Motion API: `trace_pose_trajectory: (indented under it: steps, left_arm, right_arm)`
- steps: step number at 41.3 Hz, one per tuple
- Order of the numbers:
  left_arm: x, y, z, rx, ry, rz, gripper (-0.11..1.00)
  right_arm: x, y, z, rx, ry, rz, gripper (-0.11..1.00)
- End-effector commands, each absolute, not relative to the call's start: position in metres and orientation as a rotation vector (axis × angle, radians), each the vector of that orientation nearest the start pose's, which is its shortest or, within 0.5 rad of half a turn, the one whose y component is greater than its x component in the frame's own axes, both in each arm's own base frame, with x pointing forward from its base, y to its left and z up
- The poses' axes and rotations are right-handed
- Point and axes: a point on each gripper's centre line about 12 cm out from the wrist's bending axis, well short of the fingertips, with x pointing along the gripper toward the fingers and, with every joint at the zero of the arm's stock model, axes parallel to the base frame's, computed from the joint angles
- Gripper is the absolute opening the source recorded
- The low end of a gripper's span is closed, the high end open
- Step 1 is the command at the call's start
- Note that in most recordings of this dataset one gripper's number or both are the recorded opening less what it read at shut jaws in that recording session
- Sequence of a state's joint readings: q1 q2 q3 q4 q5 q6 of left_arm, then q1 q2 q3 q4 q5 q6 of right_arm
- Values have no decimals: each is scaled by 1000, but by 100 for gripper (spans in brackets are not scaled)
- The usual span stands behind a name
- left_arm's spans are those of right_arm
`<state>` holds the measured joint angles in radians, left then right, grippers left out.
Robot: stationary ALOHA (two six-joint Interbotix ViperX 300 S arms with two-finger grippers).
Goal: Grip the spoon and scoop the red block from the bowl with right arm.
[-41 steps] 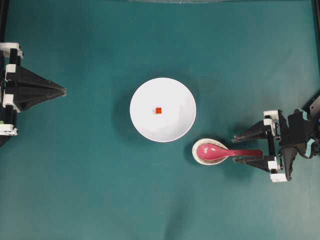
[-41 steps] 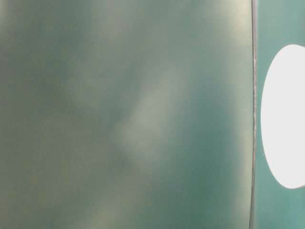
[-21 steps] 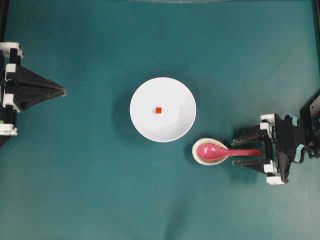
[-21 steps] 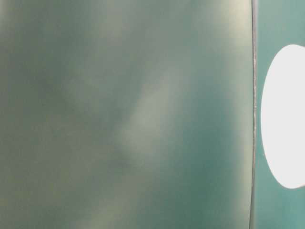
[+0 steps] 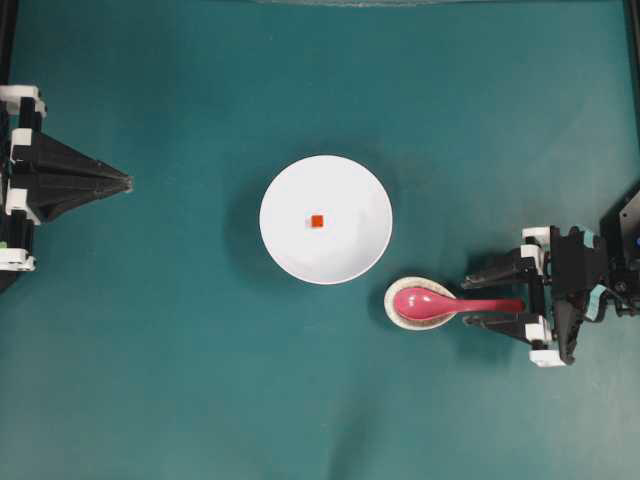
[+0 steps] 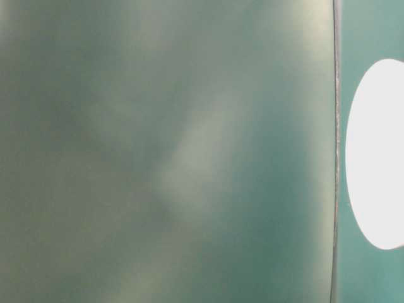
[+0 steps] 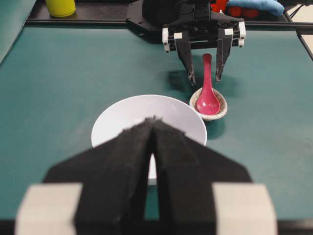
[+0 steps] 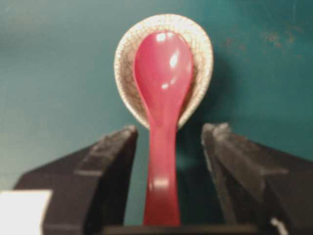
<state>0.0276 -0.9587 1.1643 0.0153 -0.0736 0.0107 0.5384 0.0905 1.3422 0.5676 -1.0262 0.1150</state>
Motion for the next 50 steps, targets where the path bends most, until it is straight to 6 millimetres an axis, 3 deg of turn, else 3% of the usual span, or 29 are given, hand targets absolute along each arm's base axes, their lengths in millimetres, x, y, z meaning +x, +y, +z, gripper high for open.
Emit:
trace_pose_trajectory:
  steps: [1,9,42,50]
  left_arm:
    - [202,6,275,30,123,27,0]
    - [201,6,274,30,125,27,0]
    - [201,6,274,33,126,27,0]
    - [201,6,274,33,126,27,0]
  right_arm:
    - [220,69,77,197,410,-27,56]
    - [220,69,78,198,408,-25,47]
    - [221,74,77,198,415,-12,45]
    - [221,74,78,200,413,-13,38]
